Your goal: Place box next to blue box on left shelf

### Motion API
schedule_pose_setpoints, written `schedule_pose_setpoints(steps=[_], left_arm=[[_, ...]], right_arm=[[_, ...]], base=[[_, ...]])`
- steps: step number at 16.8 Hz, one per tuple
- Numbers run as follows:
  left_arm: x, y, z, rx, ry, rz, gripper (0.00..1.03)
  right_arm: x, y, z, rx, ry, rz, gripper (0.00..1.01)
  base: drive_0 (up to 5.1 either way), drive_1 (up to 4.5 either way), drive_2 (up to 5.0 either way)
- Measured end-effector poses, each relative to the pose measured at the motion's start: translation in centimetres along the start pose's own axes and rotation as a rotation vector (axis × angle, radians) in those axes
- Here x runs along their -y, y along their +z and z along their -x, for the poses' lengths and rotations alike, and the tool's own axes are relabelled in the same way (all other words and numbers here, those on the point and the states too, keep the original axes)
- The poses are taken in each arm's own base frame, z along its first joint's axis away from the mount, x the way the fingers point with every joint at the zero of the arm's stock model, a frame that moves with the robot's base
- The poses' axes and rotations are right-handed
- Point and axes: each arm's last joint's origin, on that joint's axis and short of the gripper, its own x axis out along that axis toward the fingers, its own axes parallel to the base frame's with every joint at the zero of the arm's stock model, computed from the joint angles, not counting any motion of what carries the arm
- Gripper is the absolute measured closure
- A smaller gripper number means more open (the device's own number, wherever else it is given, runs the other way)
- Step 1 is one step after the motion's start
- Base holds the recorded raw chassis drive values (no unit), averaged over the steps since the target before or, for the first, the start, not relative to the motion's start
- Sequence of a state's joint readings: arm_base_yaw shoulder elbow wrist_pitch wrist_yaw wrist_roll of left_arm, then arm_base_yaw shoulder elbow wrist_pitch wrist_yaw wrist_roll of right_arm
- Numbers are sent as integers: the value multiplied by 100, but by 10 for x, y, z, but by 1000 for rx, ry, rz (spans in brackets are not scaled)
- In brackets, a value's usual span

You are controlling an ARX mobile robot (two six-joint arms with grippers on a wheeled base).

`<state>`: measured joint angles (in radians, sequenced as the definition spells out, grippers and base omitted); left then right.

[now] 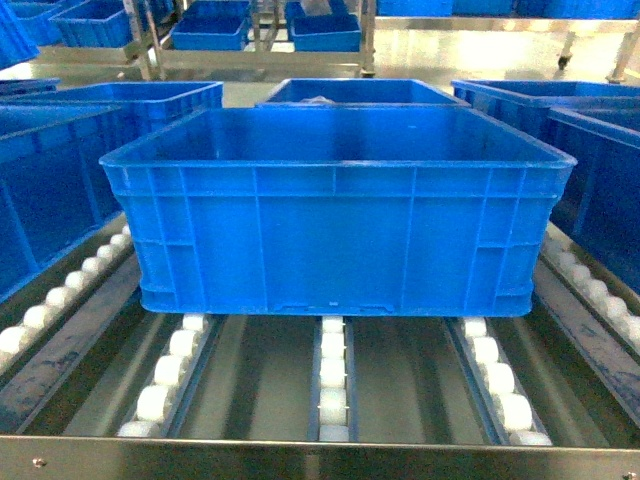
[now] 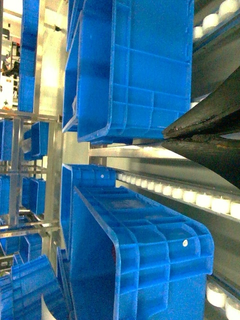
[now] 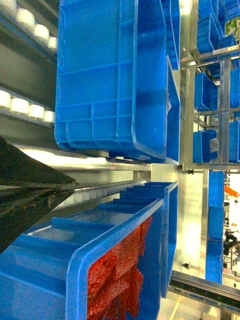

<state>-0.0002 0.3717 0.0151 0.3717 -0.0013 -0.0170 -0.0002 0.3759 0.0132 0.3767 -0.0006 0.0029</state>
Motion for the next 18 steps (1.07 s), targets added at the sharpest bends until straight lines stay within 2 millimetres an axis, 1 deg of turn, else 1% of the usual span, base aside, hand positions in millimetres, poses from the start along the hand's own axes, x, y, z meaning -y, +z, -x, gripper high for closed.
schedule_pose_setpoints(steps=[10,11,12,16,17,18], left_arm=[[0,0,13,0,0,0,101],[0,-7,20,-55,-3,0,101],[0,-2,24,-1,1,-1,101],[0,-4,24,-15,-1,-3,101],[0,-4,24,-15,-1,-2,99],[0,-4,24,-15,-1,-2,87]], right_arm=[[0,0,14,-1,0,0,100],[0,-5,18,-41,0,0,100],[0,-3,24,-11,0,0,100],[0,-3,24,-11,0,0,100],[0,-3,24,-9,0,0,96],[0,-3,24,-9,0,0,83]], base=[[0,0,0],[0,0,0],[0,0,0],[0,0,0],[0,0,0],[0,0,0]])
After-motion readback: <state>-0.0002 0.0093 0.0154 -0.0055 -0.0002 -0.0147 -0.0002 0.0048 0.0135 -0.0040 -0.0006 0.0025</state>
